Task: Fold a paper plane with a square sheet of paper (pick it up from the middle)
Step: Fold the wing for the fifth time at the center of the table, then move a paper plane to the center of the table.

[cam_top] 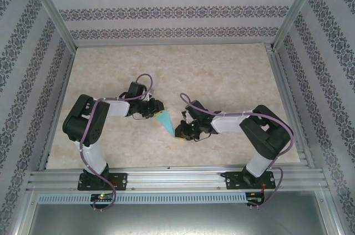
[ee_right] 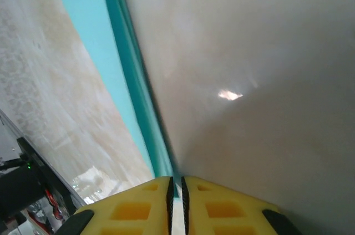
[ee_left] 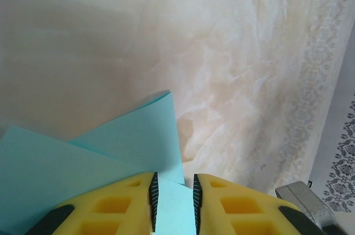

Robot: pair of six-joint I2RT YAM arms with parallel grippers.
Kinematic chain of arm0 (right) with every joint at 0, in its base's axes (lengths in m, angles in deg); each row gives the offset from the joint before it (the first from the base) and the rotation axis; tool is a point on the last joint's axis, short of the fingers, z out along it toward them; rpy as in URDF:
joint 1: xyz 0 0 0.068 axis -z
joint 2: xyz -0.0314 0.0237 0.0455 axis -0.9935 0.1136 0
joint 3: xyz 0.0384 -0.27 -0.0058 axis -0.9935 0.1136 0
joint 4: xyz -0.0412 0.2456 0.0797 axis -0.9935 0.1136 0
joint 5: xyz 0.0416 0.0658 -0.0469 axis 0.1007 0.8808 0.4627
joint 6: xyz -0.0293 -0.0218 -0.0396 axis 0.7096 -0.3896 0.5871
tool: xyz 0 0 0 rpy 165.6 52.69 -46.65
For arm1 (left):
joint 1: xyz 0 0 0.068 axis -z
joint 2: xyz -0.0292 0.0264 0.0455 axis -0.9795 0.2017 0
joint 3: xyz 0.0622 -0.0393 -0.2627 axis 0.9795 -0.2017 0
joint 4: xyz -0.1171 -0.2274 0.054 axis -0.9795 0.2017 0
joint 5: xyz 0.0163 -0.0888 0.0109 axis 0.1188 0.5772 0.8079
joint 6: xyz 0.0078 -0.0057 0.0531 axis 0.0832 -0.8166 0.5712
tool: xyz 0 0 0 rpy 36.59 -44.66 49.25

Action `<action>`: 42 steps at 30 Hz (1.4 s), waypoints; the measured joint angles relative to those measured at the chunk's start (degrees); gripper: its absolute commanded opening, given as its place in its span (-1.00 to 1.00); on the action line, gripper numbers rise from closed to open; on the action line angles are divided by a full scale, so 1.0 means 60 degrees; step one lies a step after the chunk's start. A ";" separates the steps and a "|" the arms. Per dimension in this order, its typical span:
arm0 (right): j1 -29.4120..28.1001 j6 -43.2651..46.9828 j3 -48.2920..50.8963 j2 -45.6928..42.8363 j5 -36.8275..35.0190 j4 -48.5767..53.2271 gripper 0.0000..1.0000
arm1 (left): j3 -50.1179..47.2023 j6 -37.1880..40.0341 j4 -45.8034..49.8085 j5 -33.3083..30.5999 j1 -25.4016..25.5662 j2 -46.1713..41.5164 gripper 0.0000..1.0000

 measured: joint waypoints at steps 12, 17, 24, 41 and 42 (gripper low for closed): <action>0.0033 0.0251 0.0044 -0.2033 -0.1705 0.1202 -0.46 | 0.0969 0.0729 0.1865 -0.0841 0.0248 -0.0182 -0.13; 0.0087 0.0280 0.0044 -0.2568 -0.2750 0.1351 -0.33 | 0.1665 0.1016 0.3719 -0.2448 0.0681 -0.1446 0.08; 0.0313 0.0390 0.0200 -0.3286 -0.3632 0.1195 -0.12 | 0.1989 0.0882 0.5526 -0.4477 0.1031 -0.2943 0.31; 0.0783 0.0080 0.1031 -0.2069 -0.3104 -0.1056 -0.05 | 0.4036 -0.0433 0.8666 -0.6717 0.2863 -0.1246 0.59; 0.0783 0.0015 0.1067 -0.1989 -0.3053 -0.1188 -0.05 | 0.4109 -0.0481 0.8735 -0.6739 0.2903 -0.1155 0.60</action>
